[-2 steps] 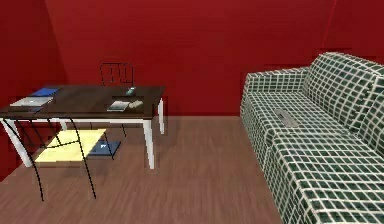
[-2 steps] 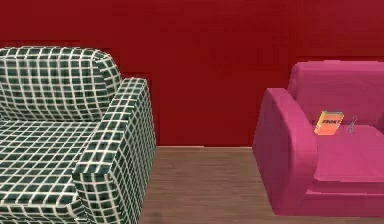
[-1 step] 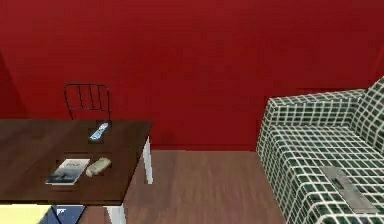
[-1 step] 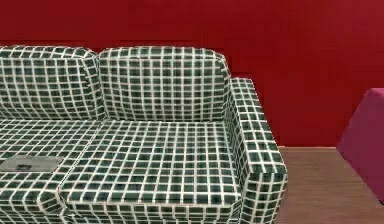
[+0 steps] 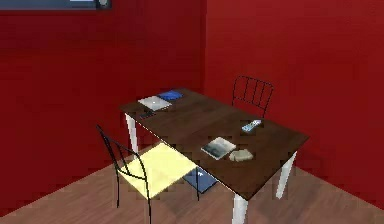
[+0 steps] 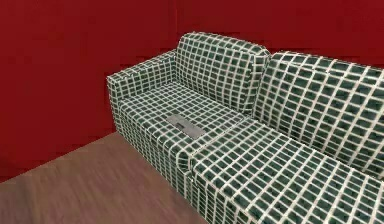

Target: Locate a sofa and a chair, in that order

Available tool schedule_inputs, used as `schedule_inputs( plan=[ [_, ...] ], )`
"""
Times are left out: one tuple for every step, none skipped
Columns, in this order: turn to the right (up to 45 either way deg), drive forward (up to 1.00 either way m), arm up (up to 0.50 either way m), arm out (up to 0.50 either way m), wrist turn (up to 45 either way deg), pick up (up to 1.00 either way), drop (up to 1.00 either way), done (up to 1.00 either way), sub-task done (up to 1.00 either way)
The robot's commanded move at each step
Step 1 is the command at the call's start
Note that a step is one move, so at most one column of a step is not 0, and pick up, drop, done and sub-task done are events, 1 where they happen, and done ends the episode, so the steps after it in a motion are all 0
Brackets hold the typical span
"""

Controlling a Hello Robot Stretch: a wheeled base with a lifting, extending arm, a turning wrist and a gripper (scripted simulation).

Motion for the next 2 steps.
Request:
schedule_inputs(
  plan=[
    [-12.0, 0.0, 0.0, 0.0, 0.0, 0.0, 0.0, 0.0, 0.0],
    [0.0, 0.0, 0.0, 0.0, 0.0, 0.0, 0.0, 1.0, 0.0]
  ],
)
